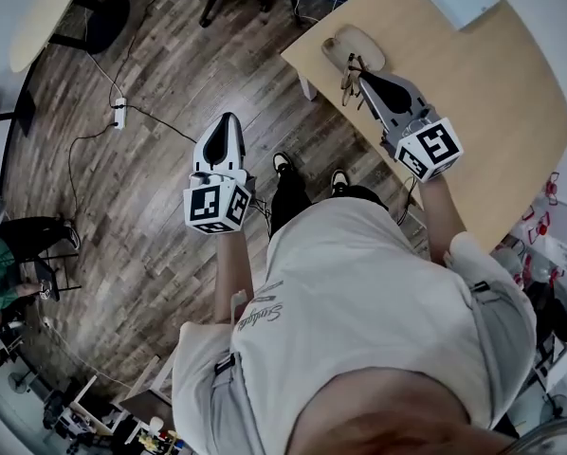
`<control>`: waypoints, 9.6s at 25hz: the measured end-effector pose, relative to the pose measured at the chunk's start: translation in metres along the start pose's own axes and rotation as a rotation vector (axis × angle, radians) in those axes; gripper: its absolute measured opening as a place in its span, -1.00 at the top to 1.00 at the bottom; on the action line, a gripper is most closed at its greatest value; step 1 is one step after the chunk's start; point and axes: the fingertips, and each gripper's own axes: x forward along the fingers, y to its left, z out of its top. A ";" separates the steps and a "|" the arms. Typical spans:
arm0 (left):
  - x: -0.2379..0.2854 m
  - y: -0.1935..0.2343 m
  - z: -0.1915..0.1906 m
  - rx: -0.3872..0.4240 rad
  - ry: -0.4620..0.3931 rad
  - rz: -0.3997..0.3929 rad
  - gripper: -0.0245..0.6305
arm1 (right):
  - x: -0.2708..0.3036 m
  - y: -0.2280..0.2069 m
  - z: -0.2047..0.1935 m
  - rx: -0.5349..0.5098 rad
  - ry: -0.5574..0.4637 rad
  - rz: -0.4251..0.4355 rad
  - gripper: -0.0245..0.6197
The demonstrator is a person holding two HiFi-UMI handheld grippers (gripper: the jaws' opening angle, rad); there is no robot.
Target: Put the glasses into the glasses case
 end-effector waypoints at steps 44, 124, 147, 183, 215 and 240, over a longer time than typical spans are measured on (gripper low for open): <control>0.335 -0.062 0.046 0.179 0.148 -0.625 0.88 | 0.032 -0.193 -0.031 0.132 0.033 -0.515 0.90; 0.450 -0.109 -0.013 0.082 0.360 -1.119 0.88 | 0.123 -0.159 -0.291 0.068 1.244 0.024 0.89; 0.432 -0.129 -0.009 0.141 0.353 -1.173 0.88 | 0.114 -0.160 -0.287 0.043 1.212 -0.046 0.62; 0.394 -0.198 0.063 0.265 0.180 -1.127 0.88 | -0.029 -0.212 -0.085 0.285 0.206 -0.898 0.94; 0.390 -0.213 0.157 0.237 -0.051 -1.136 0.87 | -0.066 -0.214 0.112 -0.011 -0.071 -1.098 0.94; 0.401 -0.192 0.144 0.262 0.040 -1.089 0.88 | -0.062 -0.208 0.116 -0.002 -0.109 -1.128 0.94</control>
